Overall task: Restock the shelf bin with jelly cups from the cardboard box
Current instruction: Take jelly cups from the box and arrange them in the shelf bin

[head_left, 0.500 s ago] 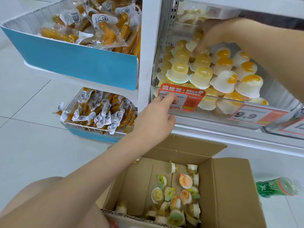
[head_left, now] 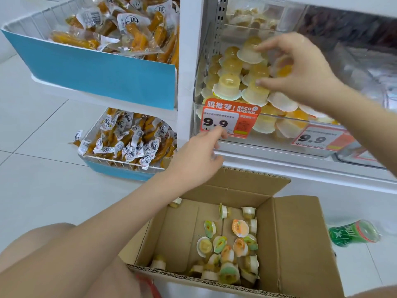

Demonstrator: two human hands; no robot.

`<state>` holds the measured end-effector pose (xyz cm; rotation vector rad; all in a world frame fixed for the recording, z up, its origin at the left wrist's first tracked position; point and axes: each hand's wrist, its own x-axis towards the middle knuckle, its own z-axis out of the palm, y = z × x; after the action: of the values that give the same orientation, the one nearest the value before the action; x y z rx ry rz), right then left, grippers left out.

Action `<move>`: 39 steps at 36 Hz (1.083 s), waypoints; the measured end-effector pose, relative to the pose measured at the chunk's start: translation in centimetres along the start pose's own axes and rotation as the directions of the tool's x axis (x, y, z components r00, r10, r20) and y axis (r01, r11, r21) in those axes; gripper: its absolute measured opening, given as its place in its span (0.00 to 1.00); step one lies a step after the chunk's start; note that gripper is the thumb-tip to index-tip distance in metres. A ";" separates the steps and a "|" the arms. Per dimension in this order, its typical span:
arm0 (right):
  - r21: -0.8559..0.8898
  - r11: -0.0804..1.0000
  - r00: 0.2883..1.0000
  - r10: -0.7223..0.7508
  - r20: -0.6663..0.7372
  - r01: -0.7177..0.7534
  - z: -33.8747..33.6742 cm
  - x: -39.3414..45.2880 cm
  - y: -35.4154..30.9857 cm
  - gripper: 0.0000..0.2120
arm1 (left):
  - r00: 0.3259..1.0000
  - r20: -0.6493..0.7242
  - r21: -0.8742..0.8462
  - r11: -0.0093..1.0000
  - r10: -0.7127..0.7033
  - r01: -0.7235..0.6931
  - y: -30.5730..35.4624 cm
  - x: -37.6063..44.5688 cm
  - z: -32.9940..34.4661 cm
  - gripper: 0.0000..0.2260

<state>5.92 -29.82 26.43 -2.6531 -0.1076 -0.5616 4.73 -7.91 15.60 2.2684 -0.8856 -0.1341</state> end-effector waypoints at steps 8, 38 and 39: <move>0.301 0.951 0.965 -0.009 0.261 -0.073 8.7 -16.4 -0.1 0.18 | 0.893 0.410 0.029 0.981 -0.187 0.192 -5.1 -5.6 6.6 0.18; -0.093 0.714 0.438 0.521 0.732 -0.694 35.4 -31.7 9.9 0.34 | 0.595 0.736 0.237 0.946 -0.325 0.222 -19.1 -8.6 29.3 0.24; -0.088 0.710 0.444 0.527 0.725 -0.699 35.6 -31.8 9.8 0.33 | 0.613 0.723 0.218 0.947 -0.318 0.234 -19.3 -8.6 29.5 0.22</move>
<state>-8.48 -23.38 -19.72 -2.2640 0.5489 0.7159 -0.60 -8.94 -20.23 2.4368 -0.9252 -1.2938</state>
